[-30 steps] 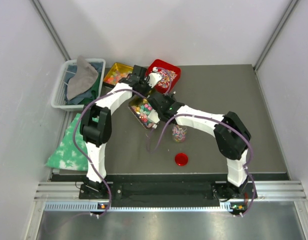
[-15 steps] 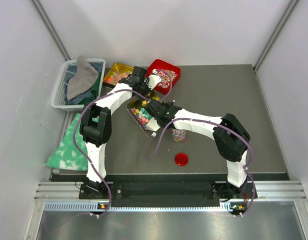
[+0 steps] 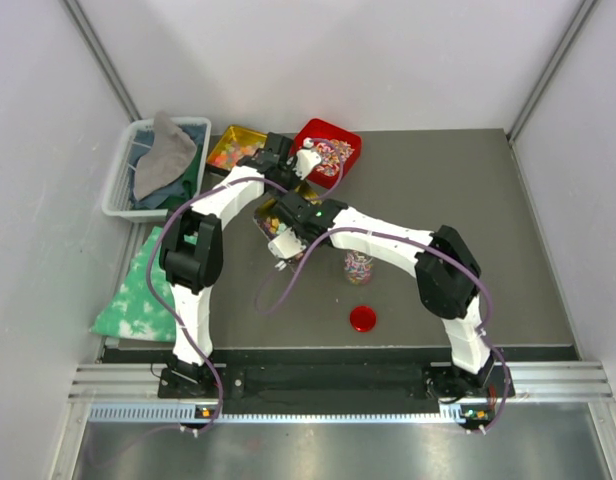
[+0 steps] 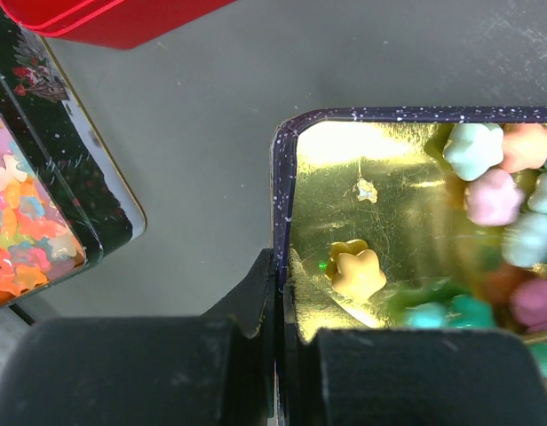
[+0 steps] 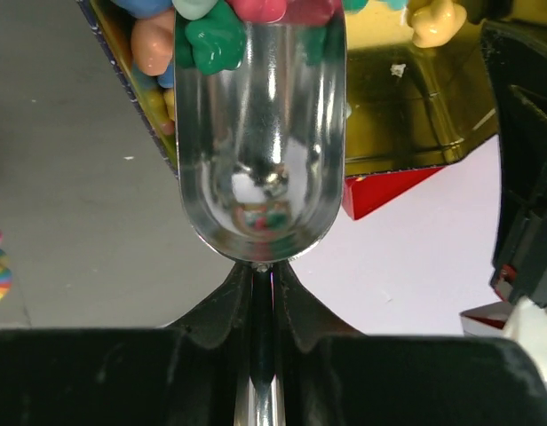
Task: Pack the candies
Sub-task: Scoop the fake candies from the storage box.
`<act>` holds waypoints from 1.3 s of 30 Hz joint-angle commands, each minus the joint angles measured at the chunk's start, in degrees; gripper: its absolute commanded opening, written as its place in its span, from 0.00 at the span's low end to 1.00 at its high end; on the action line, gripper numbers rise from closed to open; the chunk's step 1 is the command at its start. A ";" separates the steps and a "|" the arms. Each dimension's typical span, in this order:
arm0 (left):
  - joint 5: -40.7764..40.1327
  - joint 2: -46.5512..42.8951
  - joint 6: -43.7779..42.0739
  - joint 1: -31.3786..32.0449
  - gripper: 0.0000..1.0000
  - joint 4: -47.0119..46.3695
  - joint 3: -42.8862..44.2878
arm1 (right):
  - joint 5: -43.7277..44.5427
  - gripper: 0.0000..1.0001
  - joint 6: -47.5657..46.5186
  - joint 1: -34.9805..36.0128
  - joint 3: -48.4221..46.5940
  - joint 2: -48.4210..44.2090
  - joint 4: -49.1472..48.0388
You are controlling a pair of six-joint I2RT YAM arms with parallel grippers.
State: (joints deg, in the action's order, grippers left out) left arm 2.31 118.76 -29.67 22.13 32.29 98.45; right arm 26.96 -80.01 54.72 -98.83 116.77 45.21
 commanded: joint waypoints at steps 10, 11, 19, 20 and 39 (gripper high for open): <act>2.35 -4.85 4.18 0.46 0.00 -2.24 3.59 | -10.95 0.00 13.37 1.00 -0.13 1.96 5.41; 2.27 -4.85 4.70 0.46 0.00 -2.24 3.50 | -11.40 0.00 15.39 1.00 -0.66 2.67 6.20; 1.74 -5.03 5.85 0.54 0.00 -1.88 3.94 | -12.98 0.00 21.47 1.00 -3.04 5.31 4.19; 1.74 -5.03 5.94 0.55 0.00 -1.80 3.94 | -13.07 0.00 21.91 1.00 -2.95 5.48 3.92; 1.74 -6.87 6.38 0.54 0.00 -2.15 1.39 | -8.51 0.00 37.11 -0.75 -8.04 9.79 2.15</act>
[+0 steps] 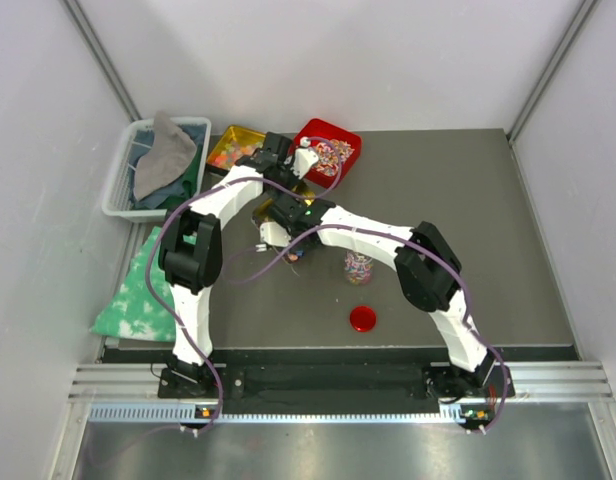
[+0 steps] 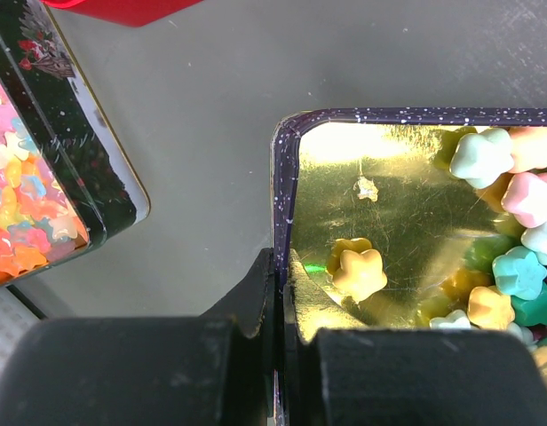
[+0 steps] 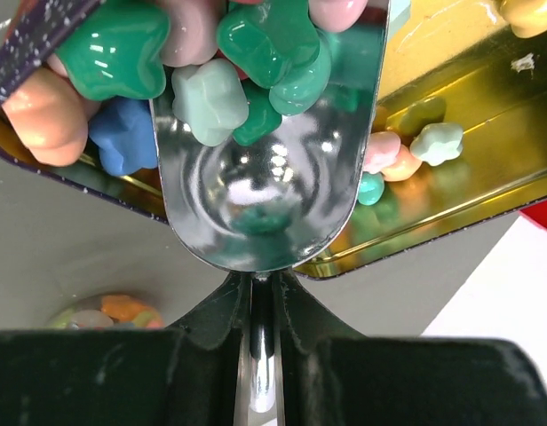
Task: Pack the candies
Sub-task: Scoop the fake candies from the storage box.
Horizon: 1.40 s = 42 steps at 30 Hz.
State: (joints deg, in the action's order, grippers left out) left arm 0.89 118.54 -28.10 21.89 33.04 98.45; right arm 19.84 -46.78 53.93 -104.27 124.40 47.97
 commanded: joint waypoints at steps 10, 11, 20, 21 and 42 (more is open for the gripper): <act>3.07 -6.66 4.72 0.70 0.00 -2.63 0.25 | 0.21 0.00 9.87 -0.93 -7.44 1.73 0.81; 2.90 -6.66 4.72 0.70 0.00 -2.71 0.16 | 0.55 0.00 10.57 -1.02 -6.92 1.38 0.47; 2.10 -5.34 6.30 -0.09 0.00 -2.89 0.25 | 2.22 0.00 13.12 -2.78 -4.63 -3.02 -0.33; 2.36 -5.16 6.91 -0.27 0.00 -2.89 0.42 | 2.31 0.00 13.21 -2.95 -4.54 -3.20 0.11; 4.74 -0.42 11.22 -4.22 0.00 -3.59 2.97 | 2.66 0.00 13.65 -5.42 4.60 -10.76 -3.31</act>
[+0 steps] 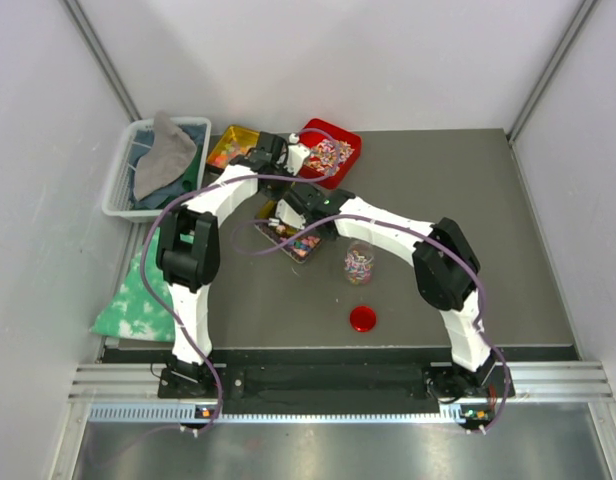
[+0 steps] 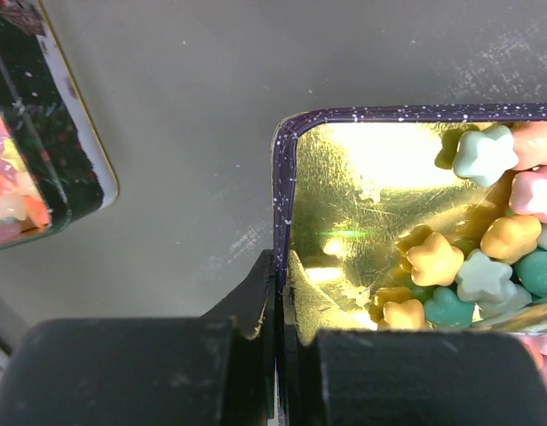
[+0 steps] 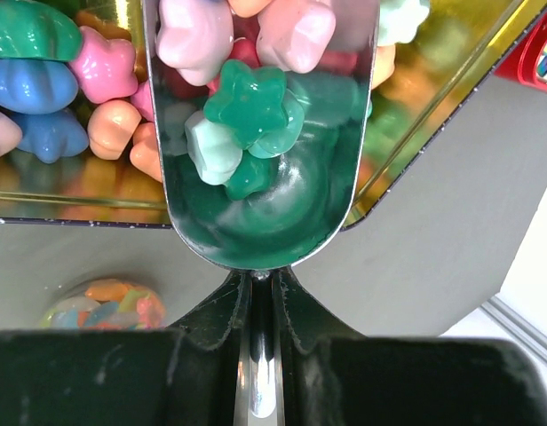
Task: Pack the candies
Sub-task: Scoop the fake candies from the storage box.
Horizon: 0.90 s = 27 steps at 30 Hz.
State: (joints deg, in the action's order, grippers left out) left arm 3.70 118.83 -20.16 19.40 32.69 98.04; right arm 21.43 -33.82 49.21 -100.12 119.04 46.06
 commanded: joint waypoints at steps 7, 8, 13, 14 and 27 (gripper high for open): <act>3.06 1.41 5.04 -2.26 0.00 -3.15 4.35 | 0.63 0.00 1.04 -0.78 0.27 -5.31 -1.50; 3.24 1.50 5.31 -2.26 0.00 -3.07 4.35 | 0.63 0.00 1.04 -0.78 0.18 -5.40 -1.59; 3.59 2.72 6.27 -2.52 0.07 -3.24 4.79 | 0.28 0.00 1.30 -0.87 -0.08 -5.58 -1.77; 4.03 2.90 6.71 -2.61 0.13 -3.33 4.88 | 0.37 0.00 1.48 -0.78 -0.08 -5.66 -1.85; 8.77 4.49 10.40 -4.54 0.58 -3.42 5.23 | -0.87 0.00 1.39 -0.70 -0.78 -5.49 -1.50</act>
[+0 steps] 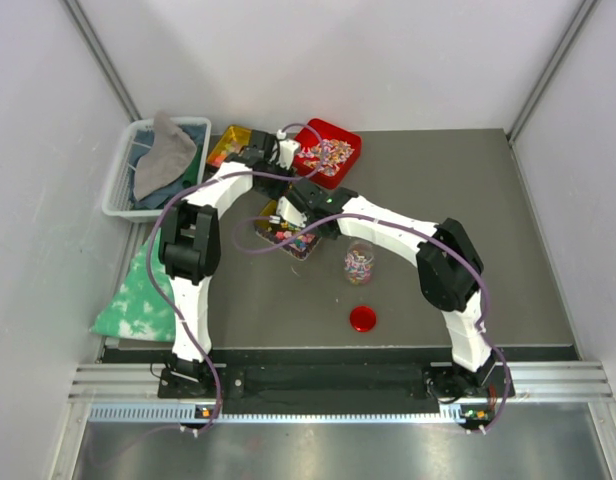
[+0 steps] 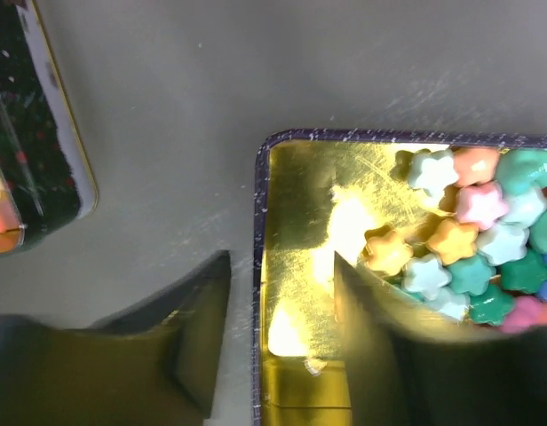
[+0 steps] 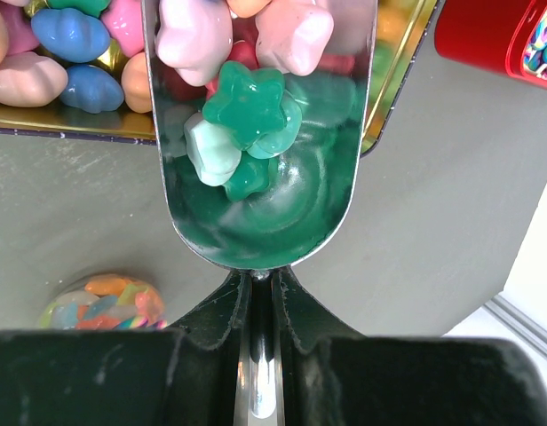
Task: Pack the candies
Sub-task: Scoop the fake candies from the storage box, then place the fake candies in the packing bottle.
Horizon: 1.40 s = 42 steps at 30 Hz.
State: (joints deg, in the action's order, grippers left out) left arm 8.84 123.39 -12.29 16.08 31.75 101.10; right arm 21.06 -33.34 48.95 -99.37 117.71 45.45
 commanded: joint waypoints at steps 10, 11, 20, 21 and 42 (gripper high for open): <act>5.57 0.36 7.36 -4.29 0.99 -2.13 4.37 | 0.65 0.00 1.44 -0.43 -3.64 -6.26 -2.21; 6.62 0.44 7.81 -4.73 0.99 -1.78 5.15 | 0.74 0.00 1.70 -0.43 -3.64 -6.53 -2.21; 14.00 -1.31 11.94 -9.74 0.99 -0.37 7.01 | -1.63 0.00 5.56 -1.83 -0.65 -11.53 -4.14; 14.62 -1.57 11.94 -9.92 0.99 -0.20 6.92 | -2.94 0.00 6.18 -2.19 -0.47 -12.84 -4.14; 22.36 -10.63 9.49 -11.15 0.99 0.68 -2.49 | -21.78 0.00 -1.36 -10.89 13.32 -37.45 11.50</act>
State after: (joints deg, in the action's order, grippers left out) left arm 28.97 117.75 -1.50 5.32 32.25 99.53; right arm 0.03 -30.06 39.09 -88.66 85.21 53.78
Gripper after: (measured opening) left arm 0.990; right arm 0.084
